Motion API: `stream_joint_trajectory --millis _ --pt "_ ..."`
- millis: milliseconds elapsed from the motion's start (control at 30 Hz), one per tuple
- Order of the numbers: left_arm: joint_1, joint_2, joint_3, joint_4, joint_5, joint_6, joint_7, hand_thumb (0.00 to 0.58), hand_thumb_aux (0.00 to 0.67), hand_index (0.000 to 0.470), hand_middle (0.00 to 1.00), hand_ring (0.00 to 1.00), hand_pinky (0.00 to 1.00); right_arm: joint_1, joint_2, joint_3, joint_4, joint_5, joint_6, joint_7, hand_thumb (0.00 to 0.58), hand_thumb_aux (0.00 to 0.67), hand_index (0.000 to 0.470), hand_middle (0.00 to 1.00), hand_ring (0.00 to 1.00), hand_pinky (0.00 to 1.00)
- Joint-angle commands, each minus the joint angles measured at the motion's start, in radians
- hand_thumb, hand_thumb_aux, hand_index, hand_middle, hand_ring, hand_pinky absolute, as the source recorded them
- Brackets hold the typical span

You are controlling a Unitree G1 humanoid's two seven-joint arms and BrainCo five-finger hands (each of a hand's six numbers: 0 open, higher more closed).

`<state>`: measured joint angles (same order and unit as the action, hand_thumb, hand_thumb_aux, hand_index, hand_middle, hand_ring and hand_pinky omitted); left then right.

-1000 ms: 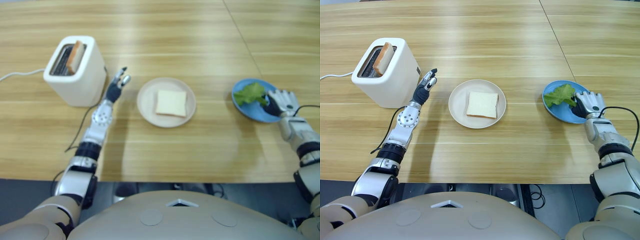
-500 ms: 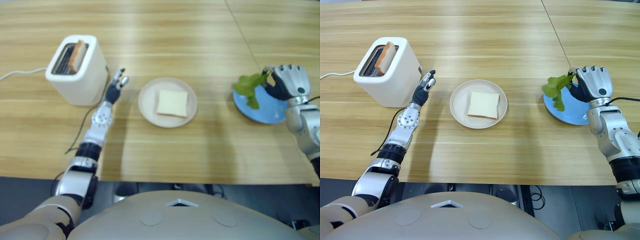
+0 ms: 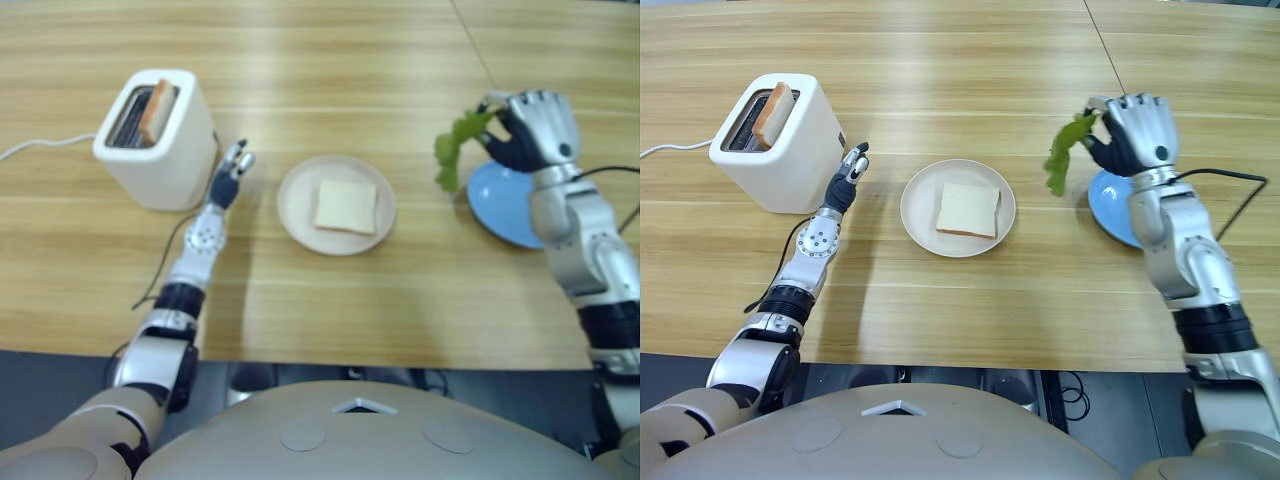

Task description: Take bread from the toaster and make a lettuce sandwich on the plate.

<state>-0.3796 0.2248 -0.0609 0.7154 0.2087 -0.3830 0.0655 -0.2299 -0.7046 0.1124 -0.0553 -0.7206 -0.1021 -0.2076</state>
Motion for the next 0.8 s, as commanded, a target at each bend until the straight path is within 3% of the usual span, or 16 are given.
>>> stream_joint_trajectory --millis 33,167,367,567,800 --pt "-0.009 -0.002 0.003 0.036 -0.003 -0.006 -0.001 0.0 0.0 0.0 0.0 0.0 0.0 -0.096 0.104 0.113 0.087 -0.063 -0.017 0.018 0.58 0.67 0.46 1.0 1.0 1.0" --pt "-0.015 -0.003 0.004 0.061 -0.004 -0.013 -0.001 0.0 0.0 0.0 0.0 0.0 0.0 -0.224 0.237 0.222 0.289 -0.108 -0.045 -0.014 0.58 0.67 0.46 1.0 1.0 1.0" --pt "-0.023 -0.004 0.003 0.094 -0.003 -0.02 0.0 0.0 0.0 0.0 0.0 0.0 0.0 -0.345 0.363 0.292 0.528 -0.109 -0.092 -0.077 0.58 0.67 0.46 1.0 1.0 1.0" --pt "-0.025 -0.005 0.0 0.114 0.001 -0.025 0.006 0.0 0.0 0.0 0.0 0.0 0.0 -0.352 0.404 0.341 0.71 -0.109 -0.142 -0.13 0.58 0.67 0.46 1.0 1.0 1.0" --pt "-0.027 -0.007 -0.006 0.129 0.007 -0.027 0.011 0.0 0.0 0.0 0.0 0.0 0.0 -0.295 0.352 0.351 0.809 -0.095 -0.196 -0.164 0.58 0.67 0.46 1.0 1.0 1.0"
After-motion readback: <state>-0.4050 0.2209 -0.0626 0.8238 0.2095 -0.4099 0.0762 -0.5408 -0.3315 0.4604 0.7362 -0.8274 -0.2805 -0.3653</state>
